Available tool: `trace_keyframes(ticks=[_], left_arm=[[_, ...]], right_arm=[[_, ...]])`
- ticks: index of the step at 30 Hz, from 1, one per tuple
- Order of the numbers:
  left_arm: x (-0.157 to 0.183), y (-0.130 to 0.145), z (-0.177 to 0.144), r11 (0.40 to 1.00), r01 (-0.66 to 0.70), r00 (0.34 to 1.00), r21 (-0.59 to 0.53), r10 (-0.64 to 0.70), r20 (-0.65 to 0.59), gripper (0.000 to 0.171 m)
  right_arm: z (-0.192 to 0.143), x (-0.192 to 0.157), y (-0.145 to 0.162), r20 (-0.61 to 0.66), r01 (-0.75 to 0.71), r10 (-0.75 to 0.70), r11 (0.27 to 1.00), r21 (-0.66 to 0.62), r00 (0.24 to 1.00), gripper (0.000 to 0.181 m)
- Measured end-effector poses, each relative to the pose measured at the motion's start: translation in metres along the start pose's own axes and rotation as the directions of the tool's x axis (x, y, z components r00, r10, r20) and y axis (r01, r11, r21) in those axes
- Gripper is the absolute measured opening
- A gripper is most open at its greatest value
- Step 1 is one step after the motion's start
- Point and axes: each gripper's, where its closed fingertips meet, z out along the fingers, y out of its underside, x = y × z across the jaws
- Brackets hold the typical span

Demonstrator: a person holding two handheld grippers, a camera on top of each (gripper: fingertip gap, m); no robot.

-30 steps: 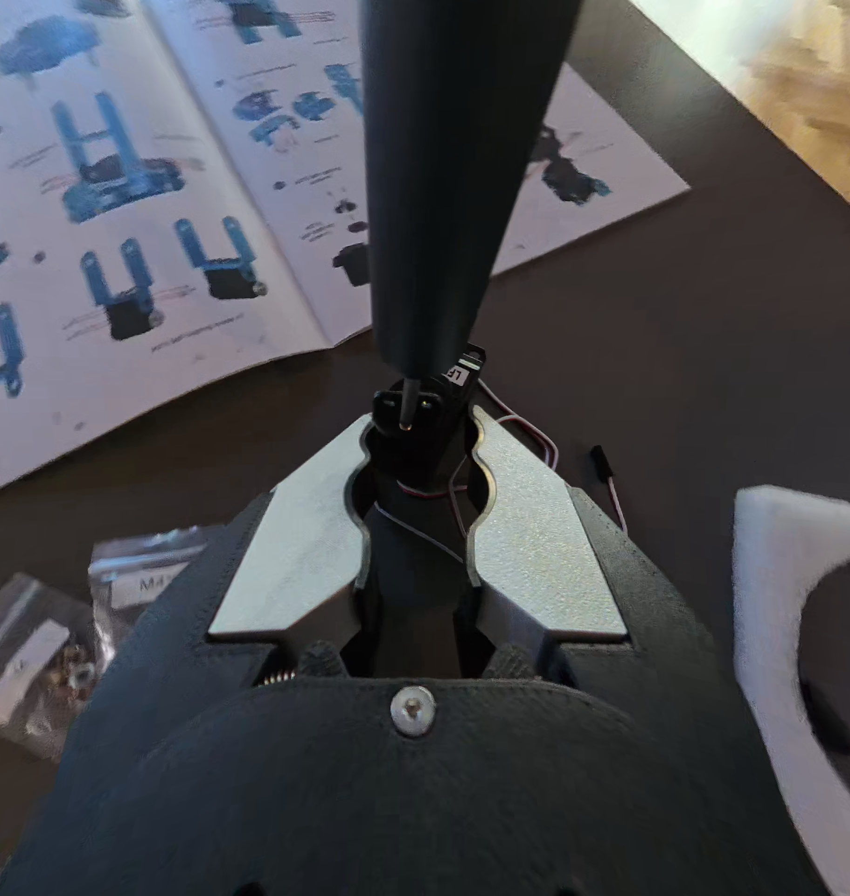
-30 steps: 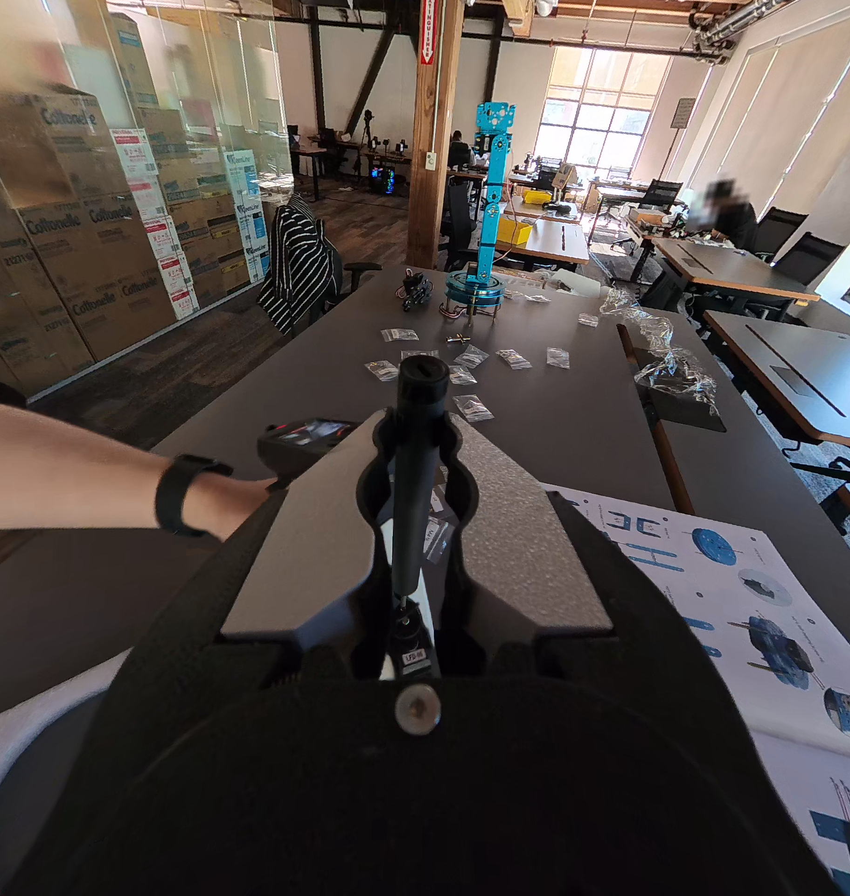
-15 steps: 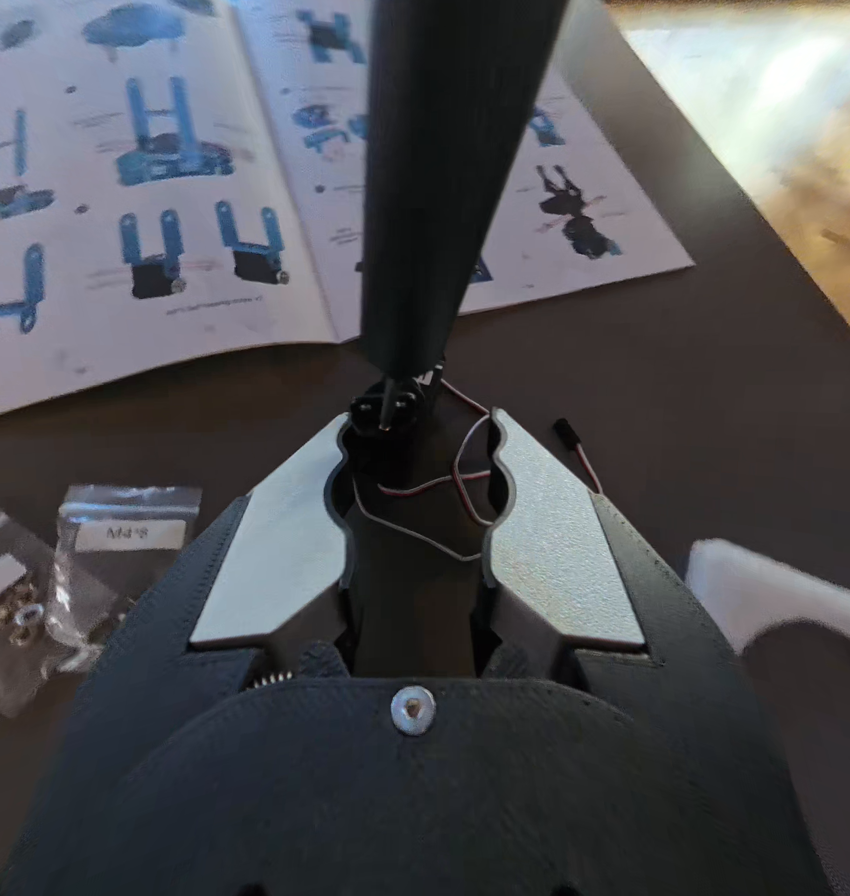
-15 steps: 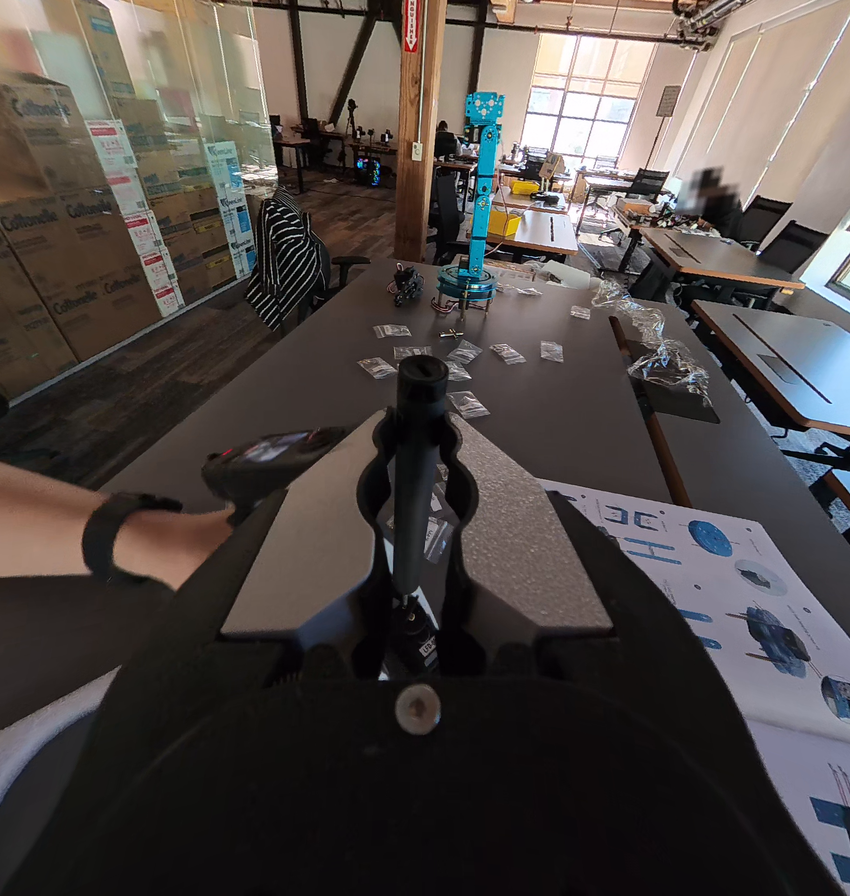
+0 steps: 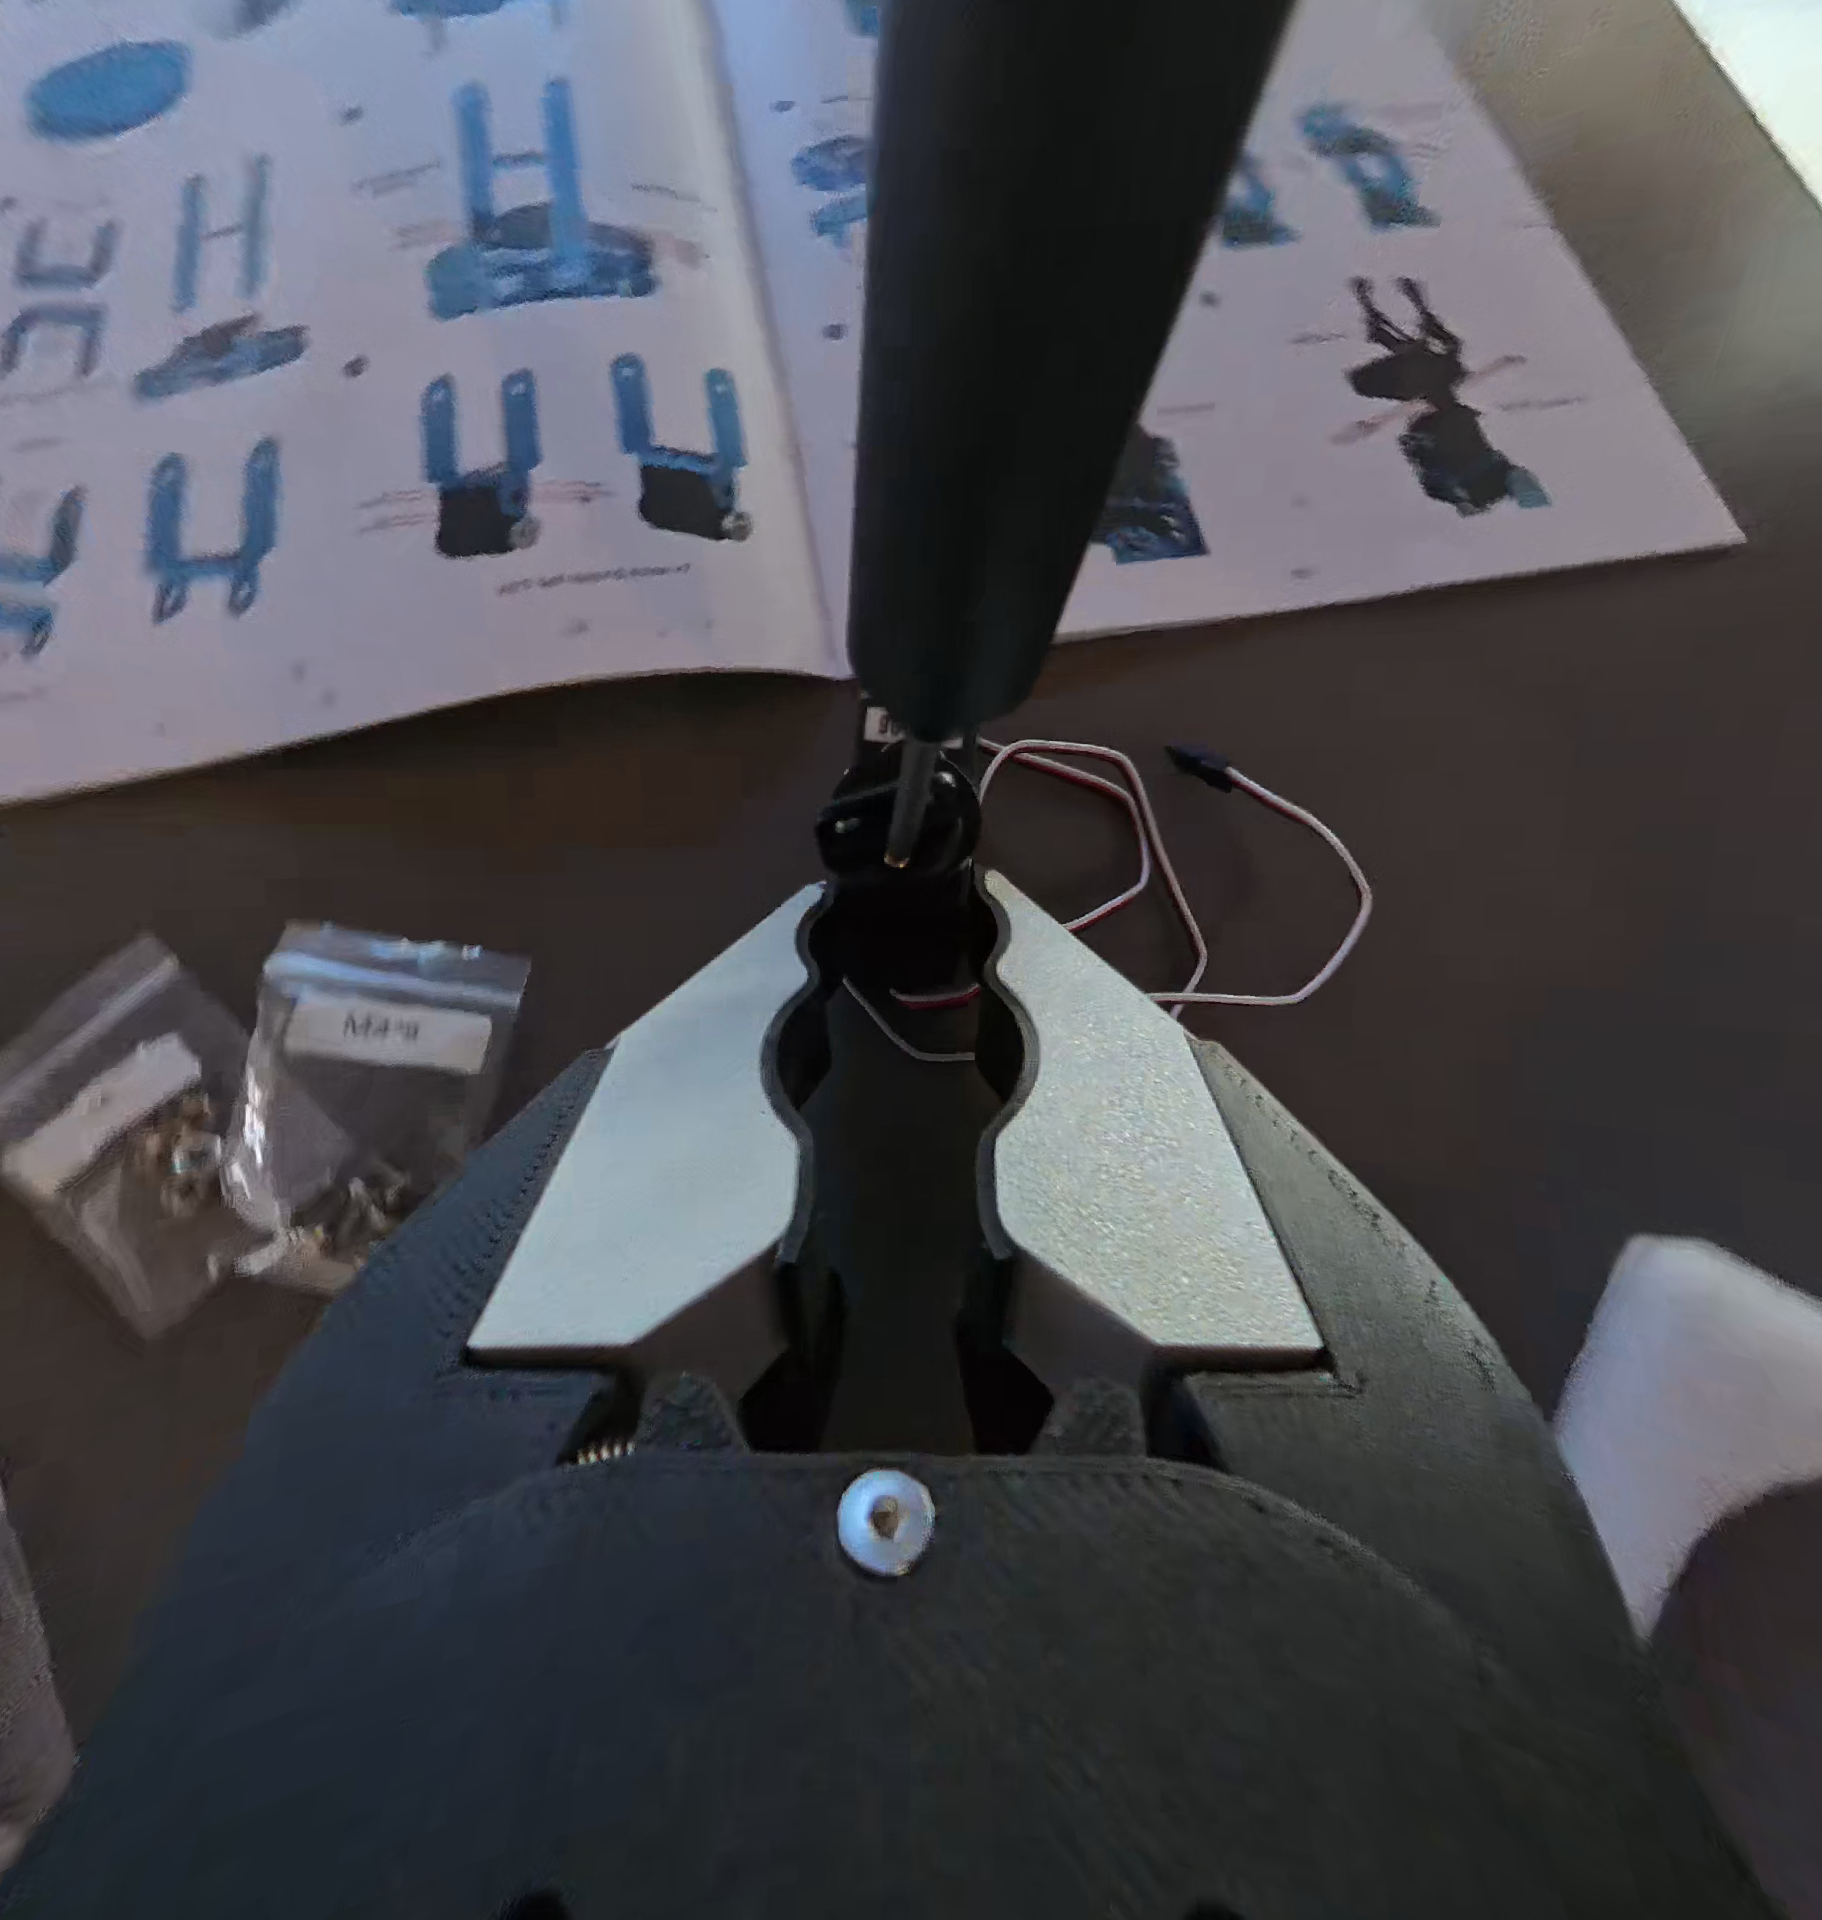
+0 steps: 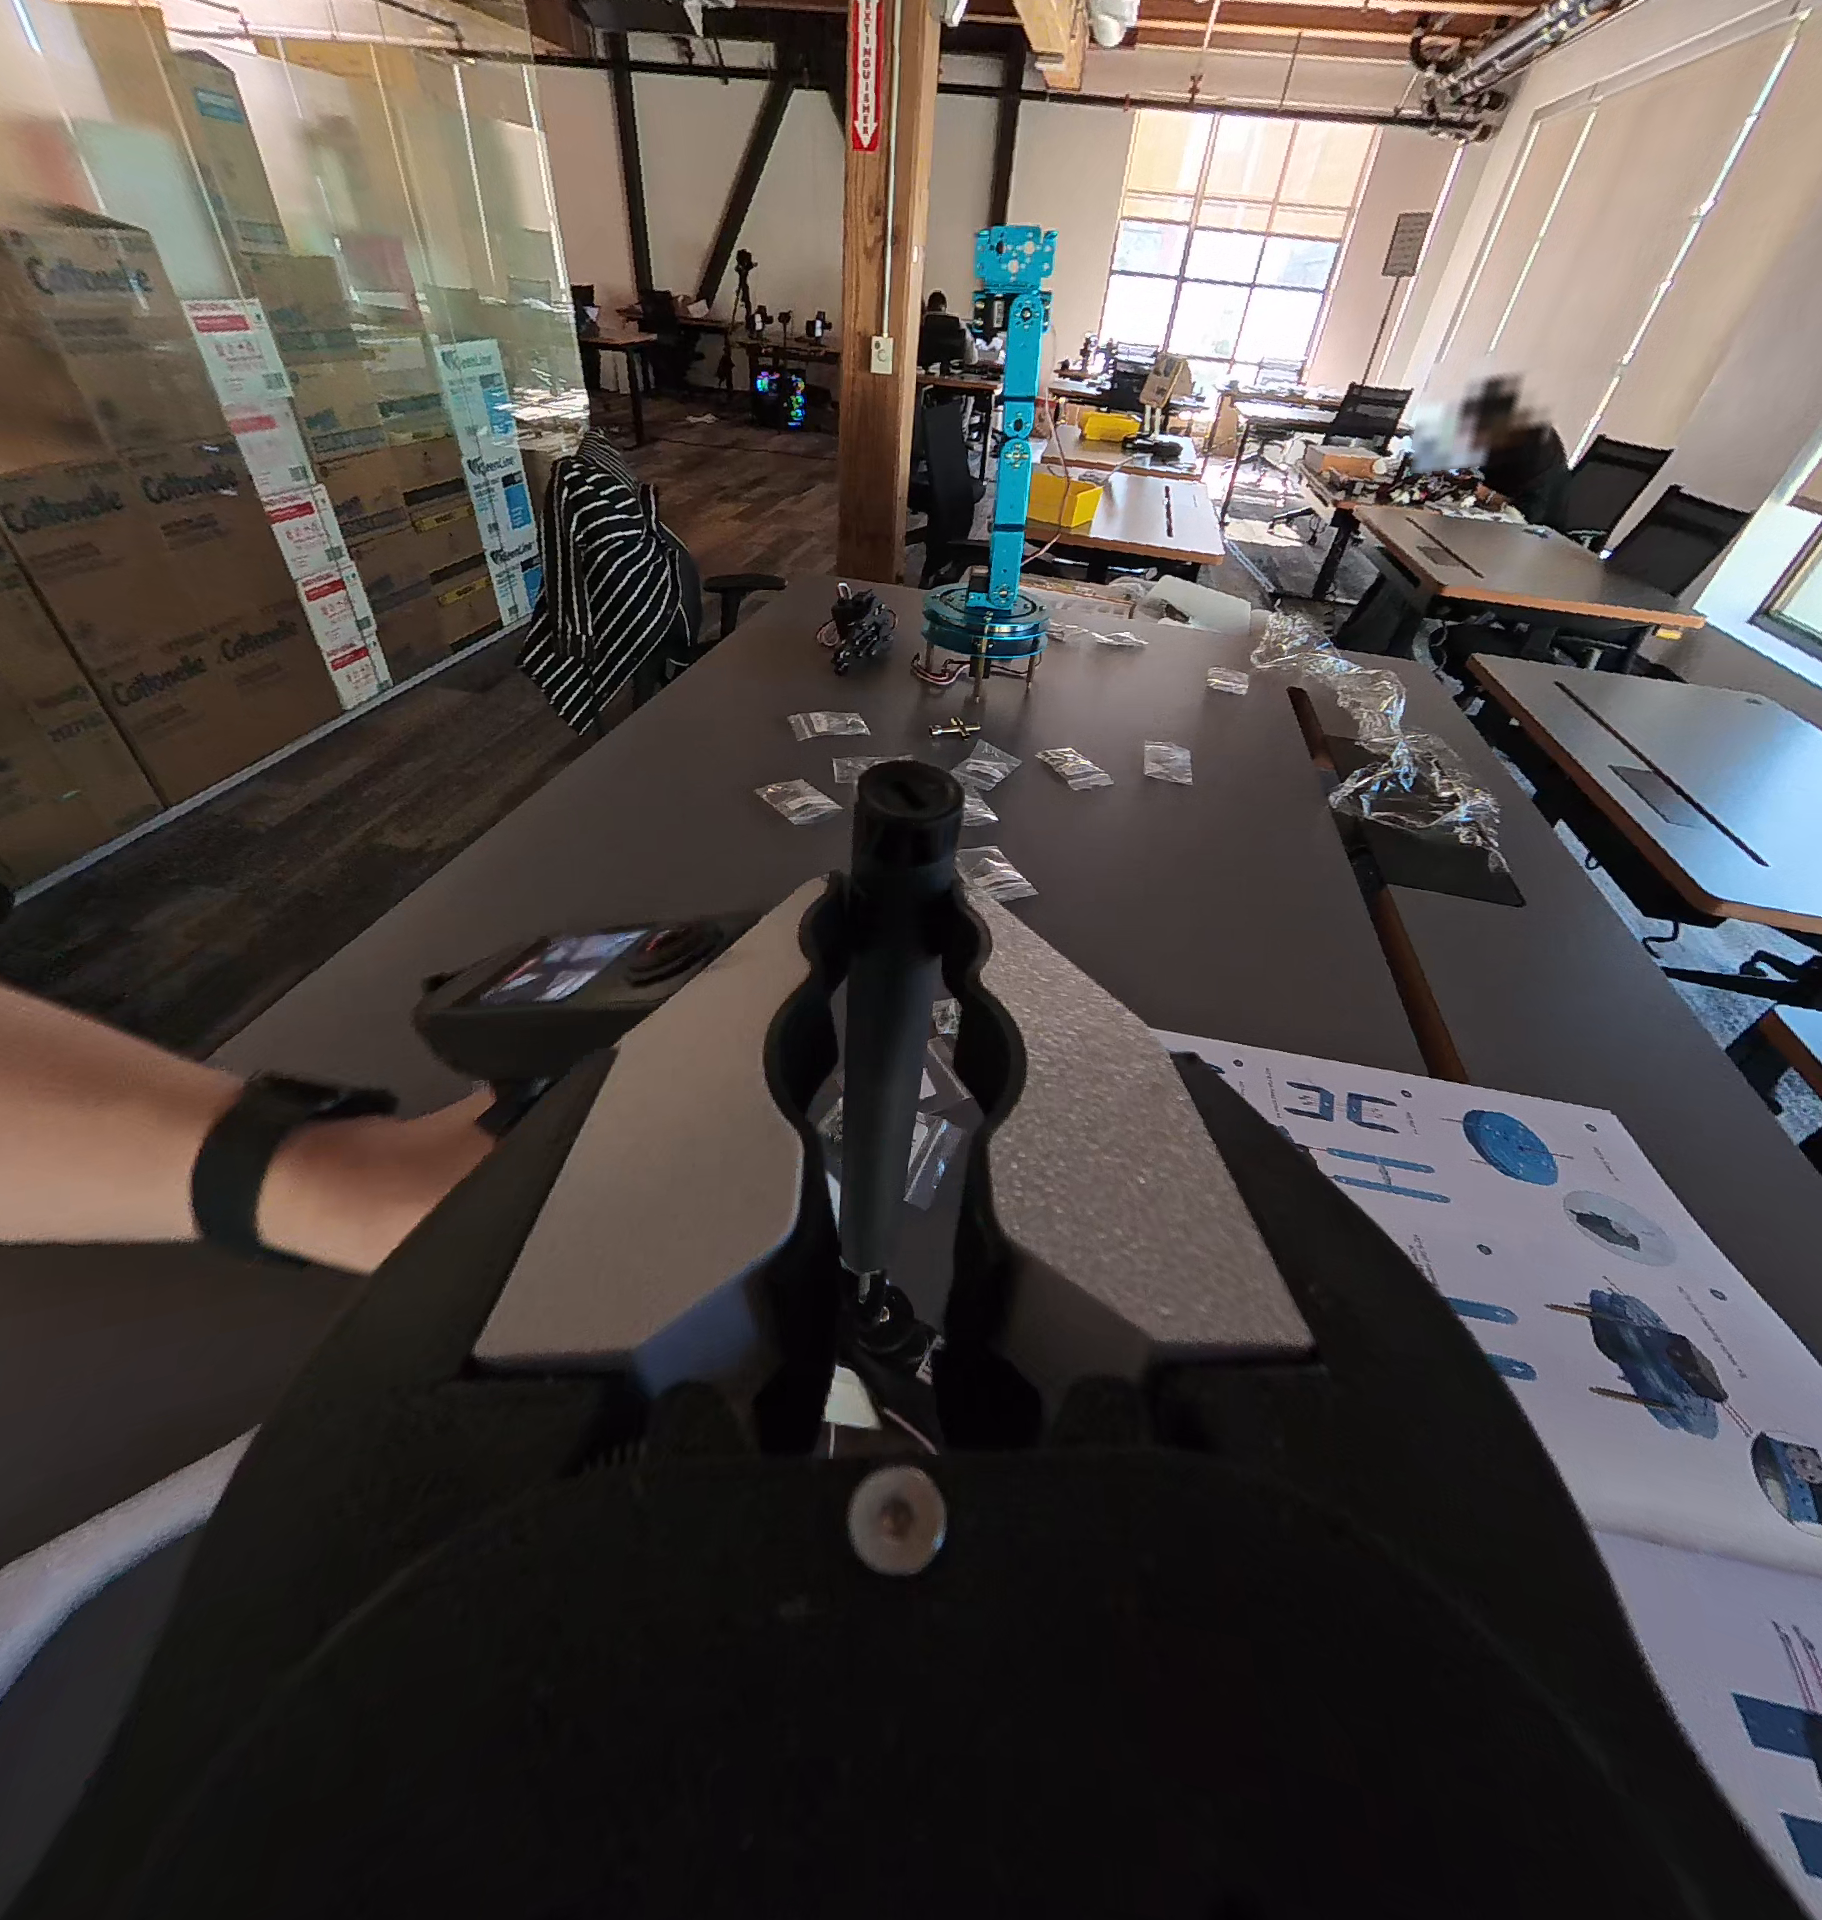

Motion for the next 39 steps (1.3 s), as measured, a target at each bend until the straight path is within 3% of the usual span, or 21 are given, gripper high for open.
trace_keyframes(ticks=[2, 5, 9, 11, 12, 16, 18, 19, 21, 23, 24, 26, 28, 30, 37, 39], left_arm=[[-0.002, 0.001, -0.001, 0.996, 0.093, 0.991, 0.008, -0.093, 0.091, 0.022], [-0.001, 0.001, -0.002, 0.993, 0.116, 0.976, 0.012, -0.116, 0.187, 0.022], [0.004, 0.005, -0.004, 0.997, 0.082, 0.983, -0.011, -0.079, 0.165, 0.024], [0.004, 0.004, -0.009, 0.999, 0.034, 0.996, -0.004, -0.033, 0.082, 0.057], [0.007, 0.001, -0.012, 1.000, -0.006, 1.000, 0.018, 0.006, 0.006, 0.062], [0.015, -0.007, -0.027, 0.968, -0.229, 0.916, 0.101, 0.249, -0.316, 0.064], [0.018, -0.005, -0.027, 0.944, -0.319, 0.834, 0.086, 0.323, -0.447, 0.047], [0.016, 0.000, -0.022, 0.933, -0.357, 0.810, 0.044, 0.333, -0.483, 0.047], [0.012, 0.010, -0.013, 0.895, -0.445, 0.763, -0.014, 0.371, -0.529, 0.058], [0.008, 0.010, -0.009, 0.868, -0.497, 0.733, -0.001, 0.419, -0.536, 0.078], [0.004, 0.008, -0.007, 0.866, -0.500, 0.736, -0.006, 0.421, -0.529, 0.080], [-0.003, 0.008, -0.005, 0.871, -0.490, 0.747, -0.037, 0.397, -0.534, 0.067], [-0.004, 0.007, -0.006, 0.890, -0.452, 0.764, -0.062, 0.351, -0.541, 0.038], [0.000, 0.008, -0.009, 0.910, -0.408, 0.779, -0.077, 0.303, -0.549, 0.027], [0.002, 0.004, -0.005, 0.974, -0.226, 0.947, -0.003, 0.219, -0.233, 0.021], [0.013, 0.005, -0.006, 0.983, -0.182, 0.969, 0.007, 0.180, -0.168, 0.023]], right_arm=[[0.000, 0.000, 0.000, -0.022, 0.001, -0.001, 1.000, 0.002, 1.000, 0.015], [-0.001, -0.001, -0.001, -0.050, -0.011, 0.012, 1.000, 0.019, 0.999, 0.016], [-0.001, -0.004, -0.001, 0.002, -0.023, 0.023, 0.999, 0.022, 1.000, 0.016], [-0.002, -0.007, -0.001, 0.056, -0.019, 0.017, 0.999, 0.027, 0.998, 0.016], [-0.003, -0.008, -0.001, 0.073, -0.012, 0.010, 0.999, 0.033, 0.997, 0.016], [-0.007, -0.011, -0.001, 0.135, -0.007, 0.002, 0.999, 0.035, 0.991, 0.016], [-0.008, -0.012, 0.000, 0.158, -0.002, -0.004, 0.999, 0.035, 0.987, 0.016], [-0.008, -0.011, 0.000, 0.155, 0.004, -0.009, 0.999, 0.034, 0.988, 0.016], [-0.008, -0.011, 0.000, 0.160, 0.010, -0.015, 1.000, 0.028, 0.987, 0.017], [-0.008, -0.012, 0.000, 0.172, 0.011, -0.017, 0.999, 0.032, 0.985, 0.016], [-0.009, -0.012, 0.000, 0.178, 0.009, -0.015, 0.999, 0.035, 0.984, 0.016], [-0.008, -0.009, 0.000, 0.175, -0.002, -0.004, 0.999, 0.034, 0.985, 0.016], [-0.008, -0.007, 0.001, 0.159, 0.006, -0.010, 1.000, 0.028, 0.987, 0.016], [-0.008, -0.005, 0.001, 0.144, 0.031, -0.033, 0.999, 0.020, 0.989, 0.016], [-0.008, -0.005, 0.001, 0.138, 0.019, -0.024, 0.999, 0.036, 0.990, 0.016], [-0.010, -0.009, 0.000, 0.166, 0.010, -0.017, 0.999, 0.044, 0.986, 0.016]])
